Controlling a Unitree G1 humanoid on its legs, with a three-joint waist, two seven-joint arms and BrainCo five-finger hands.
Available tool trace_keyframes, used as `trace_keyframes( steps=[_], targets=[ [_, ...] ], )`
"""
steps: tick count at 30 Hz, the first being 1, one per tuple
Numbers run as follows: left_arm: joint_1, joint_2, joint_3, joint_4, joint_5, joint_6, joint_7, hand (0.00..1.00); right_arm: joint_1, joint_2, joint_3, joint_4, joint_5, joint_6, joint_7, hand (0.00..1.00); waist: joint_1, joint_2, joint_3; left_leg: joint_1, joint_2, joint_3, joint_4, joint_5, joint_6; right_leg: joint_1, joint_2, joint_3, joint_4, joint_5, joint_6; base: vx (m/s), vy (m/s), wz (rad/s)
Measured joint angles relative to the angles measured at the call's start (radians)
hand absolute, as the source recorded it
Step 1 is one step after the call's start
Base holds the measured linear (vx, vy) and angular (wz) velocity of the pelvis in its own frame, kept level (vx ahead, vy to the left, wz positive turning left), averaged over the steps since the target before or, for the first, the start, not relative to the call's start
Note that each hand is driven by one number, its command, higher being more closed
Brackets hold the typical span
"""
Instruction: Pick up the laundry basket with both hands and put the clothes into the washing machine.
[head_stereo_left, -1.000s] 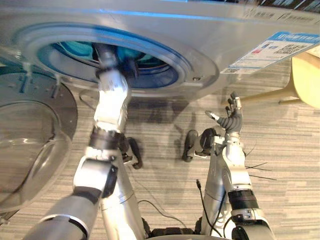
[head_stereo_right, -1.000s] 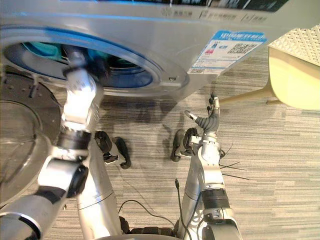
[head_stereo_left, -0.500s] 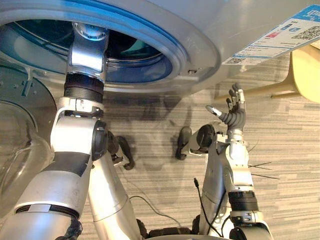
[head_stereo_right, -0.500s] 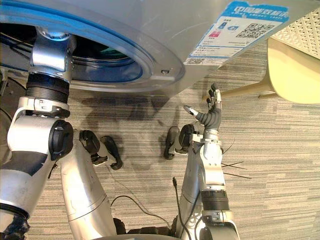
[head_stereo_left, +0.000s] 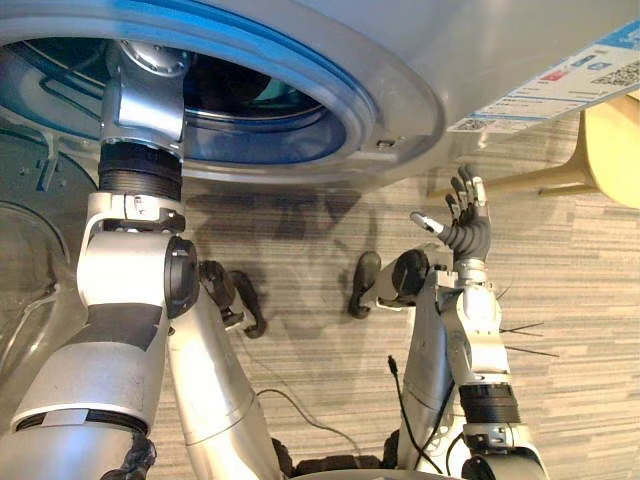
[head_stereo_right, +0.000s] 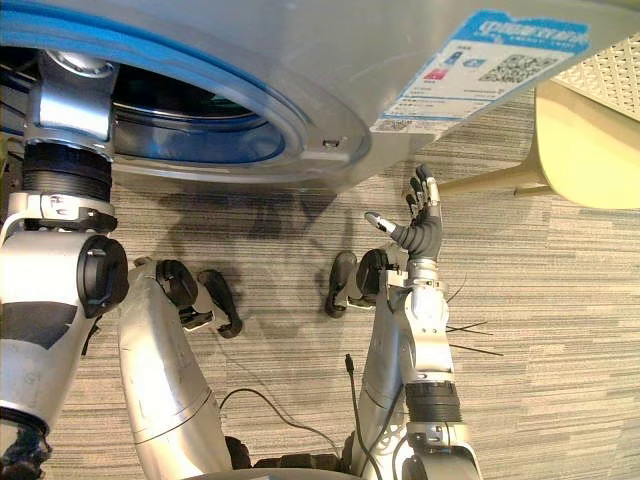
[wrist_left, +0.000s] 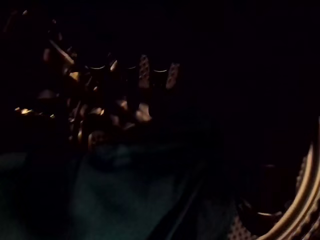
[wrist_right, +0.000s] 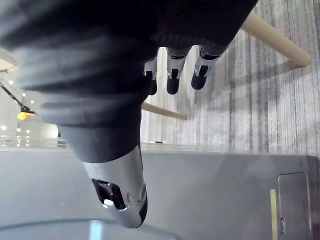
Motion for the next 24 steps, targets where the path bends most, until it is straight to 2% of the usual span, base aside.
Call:
trace_keyframes(
  steps=[4,5,6,9,11,12,15,17,18,20,21,23,24],
  targets=[
    [0.207,-0.032,0.027,-0.178,-0.055,-0.025,0.079,0.00,0.042,0.015,0.002,0.002,-0.006,-0.001,-0.001,0.00,0.002,-0.002,-0.010,0.118,-0.006,0.024,-0.106,0.010,-0.014,0.119,-0.001,-0.022,-0.098,0.000,0.000,0.09,-0.024,0.09],
    [0.317,-0.077,0.054,-0.209,-0.069,-0.028,0.093,0.00,0.075,0.024,0.005,0.012,-0.012,-0.004,-0.001,0.00,0.004,-0.001,-0.063,0.138,-0.008,0.037,-0.159,0.019,-0.017,0.140,-0.001,-0.031,-0.145,0.001,0.000,0.13,-0.044,0.12],
    [0.373,-0.103,0.068,-0.217,-0.081,-0.033,0.099,0.00,0.089,0.026,0.006,0.024,-0.019,-0.005,-0.001,0.00,0.005,0.000,-0.090,0.149,-0.010,0.042,-0.187,0.027,-0.019,0.152,-0.001,-0.038,-0.170,0.001,0.000,0.16,-0.060,0.19],
    [0.675,-0.233,0.101,-0.222,-0.196,-0.053,0.108,0.00,0.151,0.026,0.008,0.072,-0.053,0.002,-0.001,0.00,0.027,0.000,-0.116,0.322,-0.025,0.069,-0.340,0.056,-0.044,0.322,-0.003,-0.071,-0.300,0.003,-0.002,0.13,-0.048,0.22],
    [0.815,-0.284,0.102,-0.227,-0.250,-0.067,0.106,0.00,0.184,0.023,0.025,0.076,-0.073,0.012,0.000,0.00,0.035,0.000,-0.136,0.395,-0.029,0.090,-0.412,0.071,-0.051,0.392,-0.002,-0.083,-0.361,0.006,-0.004,0.14,-0.063,0.17],
    [0.952,-0.325,0.097,-0.231,-0.304,-0.081,0.096,0.00,0.210,0.018,0.048,0.091,-0.097,0.019,0.002,0.00,0.044,0.000,-0.152,0.480,-0.038,0.098,-0.488,0.086,-0.061,0.474,-0.001,-0.096,-0.423,0.011,-0.002,0.18,-0.083,0.20],
    [1.152,-0.376,0.067,-0.240,-0.371,-0.117,0.058,0.00,0.251,0.011,0.081,0.118,-0.126,0.041,0.004,0.00,0.061,0.003,-0.169,0.641,-0.043,0.133,-0.618,0.112,-0.071,0.627,0.009,-0.114,-0.539,0.025,0.006,0.17,-0.067,0.13],
    [1.315,-0.420,0.032,-0.234,-0.447,-0.137,0.003,0.00,0.297,-0.001,0.103,0.155,-0.160,0.056,0.006,0.00,0.062,0.020,-0.191,0.813,-0.060,0.156,-0.772,0.151,-0.077,0.802,0.014,-0.150,-0.688,0.062,0.021,0.15,-0.011,0.18],
    [1.343,-0.423,0.023,-0.228,-0.456,-0.142,-0.006,0.00,0.309,-0.004,0.108,0.164,-0.163,0.059,0.006,0.00,0.064,0.020,-0.199,0.847,-0.067,0.168,-0.810,0.163,-0.074,0.832,0.013,-0.151,-0.721,0.072,0.026,0.16,0.025,0.17],
    [1.416,-0.435,-0.024,-0.128,-0.466,-0.165,-0.047,0.00,0.338,-0.012,0.108,0.254,-0.173,0.076,0.006,0.00,0.080,0.031,-0.226,1.029,-0.093,0.220,-0.987,0.218,-0.067,0.991,0.022,-0.155,-0.887,0.130,0.050,0.15,0.046,-0.02],
    [1.422,-0.439,-0.029,-0.093,-0.465,-0.165,-0.055,0.00,0.340,-0.012,0.108,0.284,-0.175,0.078,0.006,0.00,0.080,0.035,-0.229,1.074,-0.097,0.233,-1.030,0.232,-0.065,1.031,0.026,-0.155,-0.928,0.145,0.054,0.13,0.060,-0.10],
    [1.450,-0.448,-0.033,0.075,-0.464,-0.167,-0.099,0.00,0.355,-0.019,0.103,0.417,-0.180,0.080,0.007,0.00,0.079,0.062,-0.275,1.229,-0.121,0.270,-1.215,0.295,-0.061,1.177,0.049,-0.161,-1.123,0.223,0.077,0.15,0.082,-0.10],
    [1.449,-0.448,-0.033,0.122,-0.463,-0.167,-0.109,0.00,0.352,-0.024,0.104,0.459,-0.180,0.079,0.008,0.00,0.077,0.067,-0.287,1.260,-0.132,0.279,-1.266,0.316,-0.058,1.203,0.053,-0.160,-1.170,0.243,0.083,0.13,0.071,-0.11]
  ],
)
